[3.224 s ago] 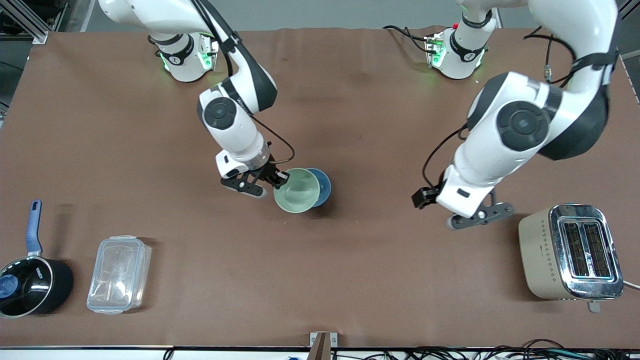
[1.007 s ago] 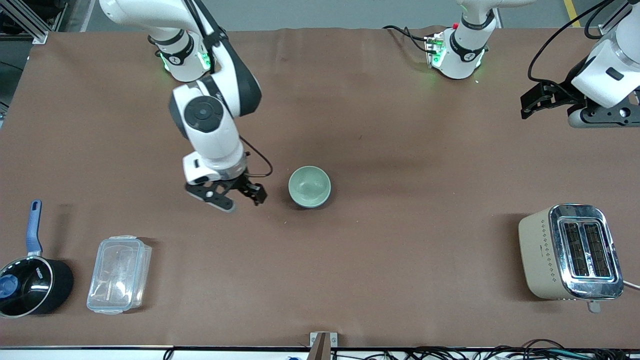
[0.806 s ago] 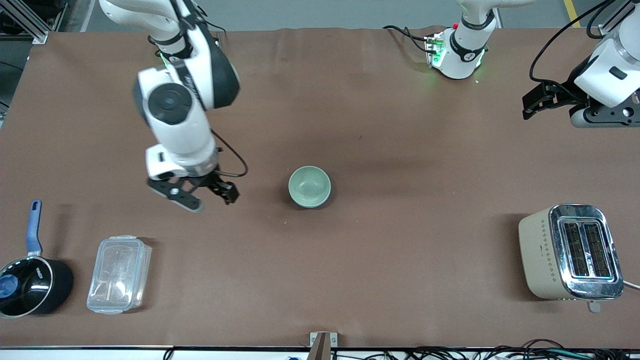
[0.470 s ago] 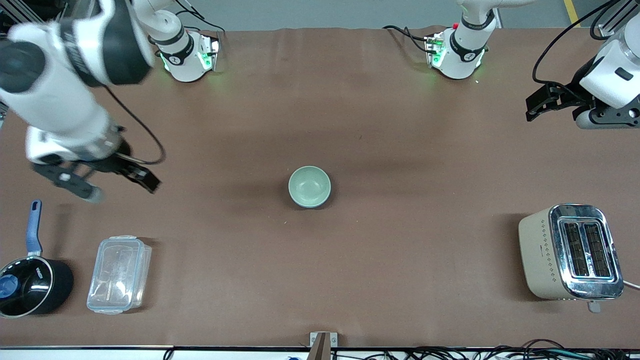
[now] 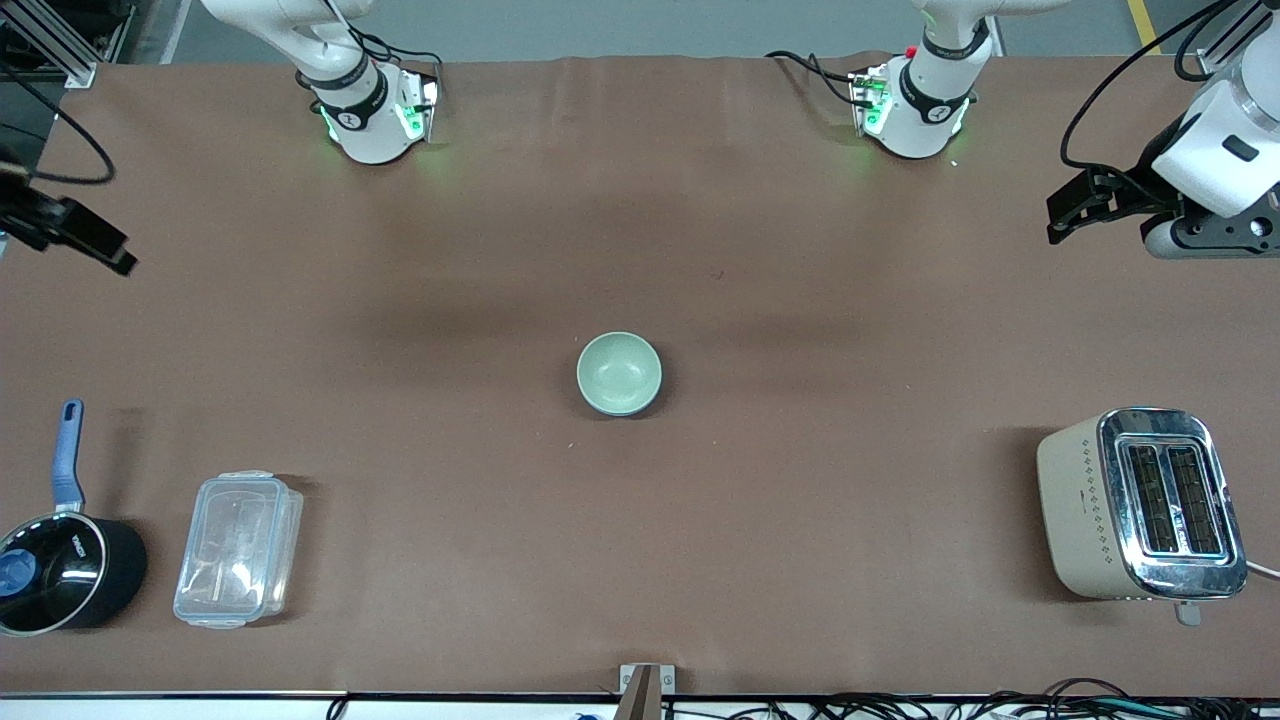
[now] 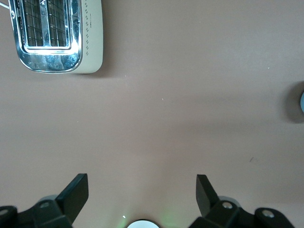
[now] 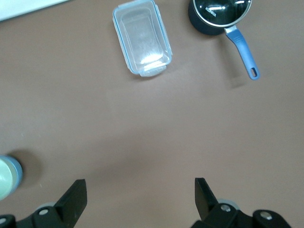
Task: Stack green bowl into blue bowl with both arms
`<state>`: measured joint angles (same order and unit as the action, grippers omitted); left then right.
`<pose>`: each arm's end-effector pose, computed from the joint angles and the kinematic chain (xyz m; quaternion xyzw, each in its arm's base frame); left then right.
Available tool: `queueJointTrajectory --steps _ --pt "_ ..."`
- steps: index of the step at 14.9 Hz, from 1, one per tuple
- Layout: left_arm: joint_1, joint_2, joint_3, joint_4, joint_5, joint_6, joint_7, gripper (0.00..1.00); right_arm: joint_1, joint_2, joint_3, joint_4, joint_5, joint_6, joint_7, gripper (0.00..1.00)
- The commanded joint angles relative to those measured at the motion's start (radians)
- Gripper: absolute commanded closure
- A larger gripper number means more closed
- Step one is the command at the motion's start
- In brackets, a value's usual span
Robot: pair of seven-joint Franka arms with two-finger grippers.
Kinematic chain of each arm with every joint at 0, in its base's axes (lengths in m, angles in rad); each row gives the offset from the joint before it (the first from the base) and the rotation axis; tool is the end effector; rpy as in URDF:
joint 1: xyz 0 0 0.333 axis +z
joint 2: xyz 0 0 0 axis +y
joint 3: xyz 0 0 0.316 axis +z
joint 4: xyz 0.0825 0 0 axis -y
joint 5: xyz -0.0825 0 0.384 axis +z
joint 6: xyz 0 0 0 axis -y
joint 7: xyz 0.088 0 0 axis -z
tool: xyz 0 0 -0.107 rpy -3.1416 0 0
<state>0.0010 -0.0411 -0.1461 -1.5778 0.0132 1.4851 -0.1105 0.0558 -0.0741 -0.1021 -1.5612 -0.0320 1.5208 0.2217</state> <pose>0.5273 -0.0773 0.6360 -0.9995 0.0168 0.0246 0.0128 0.5255 -0.0303 0.6644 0.9907 -0.1346 0.0177 0.0107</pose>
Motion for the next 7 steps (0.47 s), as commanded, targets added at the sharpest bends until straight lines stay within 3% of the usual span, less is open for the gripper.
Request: queueJointTrajectory --steps 1,7 --pt "0.001 -0.003 -0.003 0.004 -0.001 0.003 0.02 0.0 0.09 0.004 -0.137 0.067 0.02 -0.051 -0.079 0.0" --pt "0.002 0.0 -0.003 0.021 0.001 0.003 0.017 0.0 0.004 0.019 -0.025 0.078 0.021 -0.041 -0.114 0.0"
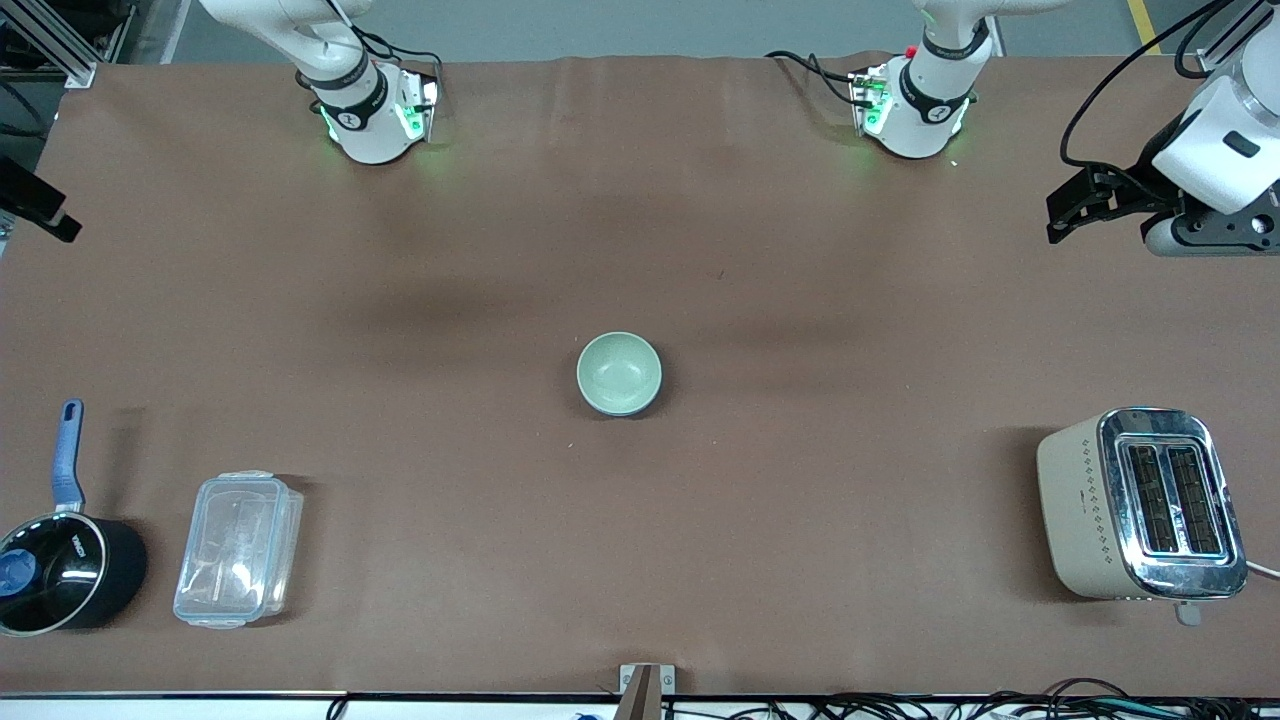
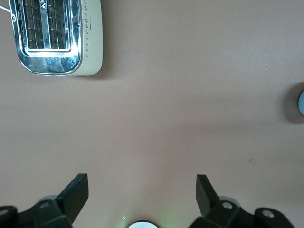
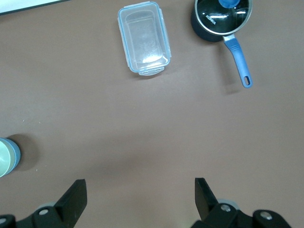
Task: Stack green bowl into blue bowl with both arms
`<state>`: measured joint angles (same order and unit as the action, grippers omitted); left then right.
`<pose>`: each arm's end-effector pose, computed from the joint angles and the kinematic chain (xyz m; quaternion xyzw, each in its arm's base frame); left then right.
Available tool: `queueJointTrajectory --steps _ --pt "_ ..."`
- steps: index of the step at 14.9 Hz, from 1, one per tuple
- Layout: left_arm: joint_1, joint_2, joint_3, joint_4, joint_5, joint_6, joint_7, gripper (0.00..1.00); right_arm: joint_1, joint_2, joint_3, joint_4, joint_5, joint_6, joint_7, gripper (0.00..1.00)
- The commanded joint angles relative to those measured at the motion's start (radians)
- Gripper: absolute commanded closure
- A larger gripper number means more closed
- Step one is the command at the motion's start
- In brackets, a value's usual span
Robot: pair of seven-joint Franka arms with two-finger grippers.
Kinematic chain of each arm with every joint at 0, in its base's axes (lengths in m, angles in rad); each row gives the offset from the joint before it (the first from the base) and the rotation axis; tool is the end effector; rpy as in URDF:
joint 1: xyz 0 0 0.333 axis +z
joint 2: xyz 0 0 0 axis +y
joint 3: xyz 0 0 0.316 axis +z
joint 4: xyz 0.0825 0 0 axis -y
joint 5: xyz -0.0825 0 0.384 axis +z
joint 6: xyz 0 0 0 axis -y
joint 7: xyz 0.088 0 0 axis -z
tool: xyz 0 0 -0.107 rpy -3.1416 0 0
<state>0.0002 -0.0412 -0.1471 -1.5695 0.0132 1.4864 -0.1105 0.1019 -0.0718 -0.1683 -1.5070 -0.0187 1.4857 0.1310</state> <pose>0.5274 -0.0783 0.6401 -0.9996 0.0177 0.0198 0.0122 0.5210 -0.0408 0.6848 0.9947 -0.0995 0.0248 0.0025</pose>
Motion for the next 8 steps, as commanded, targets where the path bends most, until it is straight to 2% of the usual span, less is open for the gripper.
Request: queueJointTrajectory --steps 1,8 --pt "0.003 0.0 -0.002 0.013 -0.001 0.002 0.018 0.0 -0.078 0.027 0.09 0.033 0.005 -0.005 -0.027 0.0" --pt "0.0 0.003 -0.003 0.011 0.001 0.0 0.018 0.0 -0.073 0.033 0.096 0.044 0.006 -0.007 -0.028 0.0"
